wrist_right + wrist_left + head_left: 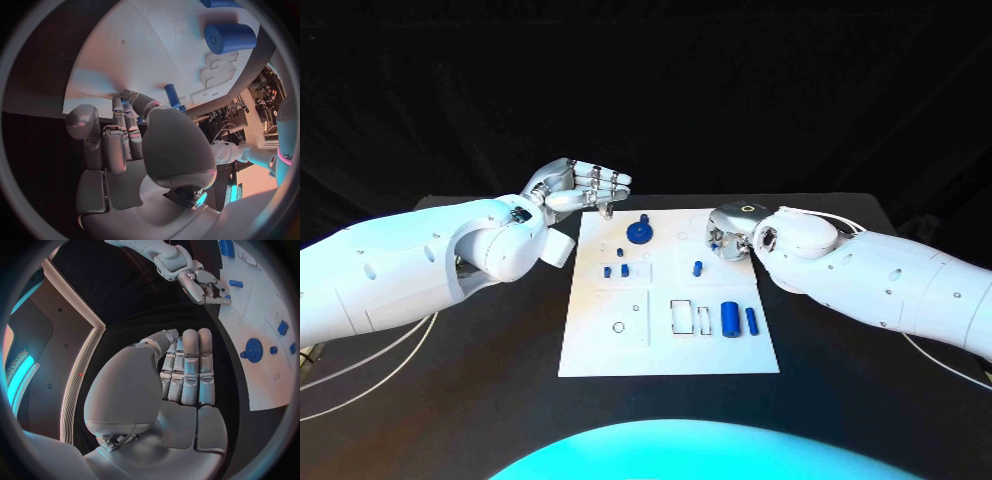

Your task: Assemble the parts on the task board

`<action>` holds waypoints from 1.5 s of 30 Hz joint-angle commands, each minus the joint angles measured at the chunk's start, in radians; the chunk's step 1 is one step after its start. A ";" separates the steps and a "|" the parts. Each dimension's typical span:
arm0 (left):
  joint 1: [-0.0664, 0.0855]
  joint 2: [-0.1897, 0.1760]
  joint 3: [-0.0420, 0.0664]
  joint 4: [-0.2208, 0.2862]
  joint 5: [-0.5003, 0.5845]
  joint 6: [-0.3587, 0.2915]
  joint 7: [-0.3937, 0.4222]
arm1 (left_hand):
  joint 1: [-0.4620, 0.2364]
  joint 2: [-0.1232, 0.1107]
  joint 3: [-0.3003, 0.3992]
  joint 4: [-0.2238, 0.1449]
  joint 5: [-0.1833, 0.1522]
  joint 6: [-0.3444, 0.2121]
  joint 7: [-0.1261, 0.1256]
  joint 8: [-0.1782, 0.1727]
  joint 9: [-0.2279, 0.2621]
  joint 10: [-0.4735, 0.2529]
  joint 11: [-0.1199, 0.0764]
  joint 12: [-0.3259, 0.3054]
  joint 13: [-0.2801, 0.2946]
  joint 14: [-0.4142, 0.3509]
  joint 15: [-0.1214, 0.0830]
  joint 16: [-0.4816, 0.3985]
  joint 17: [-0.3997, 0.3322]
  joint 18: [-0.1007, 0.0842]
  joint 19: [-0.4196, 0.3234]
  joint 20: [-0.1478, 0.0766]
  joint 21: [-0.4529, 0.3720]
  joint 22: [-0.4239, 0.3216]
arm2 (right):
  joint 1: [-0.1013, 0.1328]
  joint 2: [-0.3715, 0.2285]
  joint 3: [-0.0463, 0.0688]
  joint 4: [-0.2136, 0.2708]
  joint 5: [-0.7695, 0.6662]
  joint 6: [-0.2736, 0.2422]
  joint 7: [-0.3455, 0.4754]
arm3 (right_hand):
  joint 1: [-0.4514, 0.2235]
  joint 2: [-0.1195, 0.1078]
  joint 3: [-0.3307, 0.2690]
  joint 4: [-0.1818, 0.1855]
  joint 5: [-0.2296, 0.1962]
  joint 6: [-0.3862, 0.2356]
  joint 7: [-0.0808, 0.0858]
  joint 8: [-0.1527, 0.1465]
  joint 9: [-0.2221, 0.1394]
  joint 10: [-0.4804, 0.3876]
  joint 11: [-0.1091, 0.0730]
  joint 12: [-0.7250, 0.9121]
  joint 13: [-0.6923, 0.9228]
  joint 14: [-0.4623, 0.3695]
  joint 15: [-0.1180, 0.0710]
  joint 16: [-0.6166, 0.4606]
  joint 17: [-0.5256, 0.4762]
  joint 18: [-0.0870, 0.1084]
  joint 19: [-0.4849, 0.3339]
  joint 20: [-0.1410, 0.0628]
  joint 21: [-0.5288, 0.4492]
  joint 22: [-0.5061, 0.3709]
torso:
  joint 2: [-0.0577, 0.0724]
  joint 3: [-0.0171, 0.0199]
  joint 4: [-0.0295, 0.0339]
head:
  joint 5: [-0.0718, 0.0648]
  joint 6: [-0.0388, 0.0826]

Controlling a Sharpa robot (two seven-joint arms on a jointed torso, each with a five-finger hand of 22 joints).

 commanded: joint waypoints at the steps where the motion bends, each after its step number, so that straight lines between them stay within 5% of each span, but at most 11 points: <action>1: 0.001 0.002 0.001 0.000 0.008 0.021 -0.004 | 0.000 0.009 -0.006 -0.001 -0.004 -0.003 0.004 0.000 -0.002 -0.011 0.001 0.006 0.001 -0.012 0.001 -0.006 0.000 0.005 -0.009 0.002 -0.005 -0.002 | -0.008 0.000 -0.005 -0.004 -0.008 0.026 0.001 | 0.001 0.008 0.004 -0.003 -0.005 0.008 -0.001 0.003 0.002 0.031 -0.025 0.002 0.001 0.083 -0.007 0.006 0.148 -0.015 -0.002 -0.006 0.003 0.002 | 0.000 -0.0005 -0.0002 | -0.001 0.000; 14: 0.001 0.000 0.001 -0.004 0.008 0.032 -0.013 | 0.002 0.011 -0.010 -0.005 -0.002 -0.009 0.007 -0.001 -0.004 -0.019 0.004 0.007 0.002 -0.021 0.004 -0.009 0.000 0.005 -0.013 0.004 -0.008 -0.002 | -0.003 -0.034 -0.002 0.034 -0.004 -0.074 -0.004 | -0.009 0.004 0.002 -0.001 -0.012 0.011 -0.001 0.004 0.005 0.034 -0.025 0.001 0.001 0.084 -0.007 0.008 0.151 -0.017 -0.001 -0.006 0.011 0.013 | 0.000 -0.0004 0.0002 | -0.001 0.002; 24: 0.001 -0.002 0.001 -0.008 0.008 0.041 -0.017 | 0.003 0.012 -0.011 -0.007 -0.001 -0.011 0.008 -0.002 -0.004 -0.022 0.005 0.008 0.002 -0.025 0.005 -0.011 -0.001 0.005 -0.016 0.005 -0.010 -0.003 | 0.020 -0.086 0.013 0.107 0.018 -0.117 -0.005 | -0.017 0.002 -0.002 0.003 -0.019 0.013 -0.003 0.005 0.007 0.036 -0.026 -0.001 0.002 0.084 -0.007 0.010 0.153 -0.018 -0.001 -0.005 0.016 0.019 | -0.001 -0.0007 -0.0015 | 0.001 0.005; 31: 0.001 -0.004 0.001 -0.008 0.008 0.047 -0.020 | 0.005 0.013 -0.012 -0.009 -0.001 -0.012 0.009 -0.002 -0.005 -0.023 0.006 0.009 0.003 -0.028 0.005 -0.012 -0.002 0.005 -0.018 0.005 -0.010 -0.003 | 0.031 -0.143 0.021 0.206 0.037 -0.126 -0.010 | -0.020 0.002 -0.004 0.004 -0.024 0.014 -0.003 0.005 0.009 0.037 -0.027 -0.002 0.002 0.085 -0.007 0.012 0.155 -0.018 -0.002 -0.005 0.018 0.022 | -0.001 -0.0005 -0.0009 | 0.003 0.006; 37: 0.001 -0.005 0.001 -0.008 0.010 0.049 -0.021 | 0.006 0.013 -0.012 -0.009 0.000 -0.012 0.009 -0.002 -0.005 -0.023 0.006 0.009 0.003 -0.028 0.005 -0.012 -0.002 0.005 -0.018 0.005 -0.011 -0.003 | 0.035 -0.193 0.029 0.354 0.045 -0.129 -0.017 | -0.022 0.001 -0.004 0.005 -0.026 0.014 -0.003 0.005 0.009 0.038 -0.027 -0.002 0.002 0.085 -0.007 0.013 0.156 -0.018 -0.001 -0.005 0.020 0.024 | 0.000 -0.0002 -0.0021 | 0.014 0.007; 45: 0.001 0.010 0.001 -0.011 0.016 0.053 -0.020 | 0.007 0.014 -0.012 -0.010 0.000 -0.012 0.009 -0.002 -0.005 -0.024 0.006 0.010 0.003 -0.029 0.005 -0.013 -0.002 0.005 -0.019 0.005 -0.011 -0.003 | 0.025 -0.139 0.028 0.450 0.041 -0.106 -0.011 | -0.022 0.002 -0.005 0.006 -0.026 0.014 -0.003 0.005 0.009 0.038 -0.027 -0.002 0.002 0.085 -0.007 0.013 0.156 -0.018 -0.002 -0.005 0.019 0.023 | -0.001 -0.0016 0.0032 | 0.033 0.002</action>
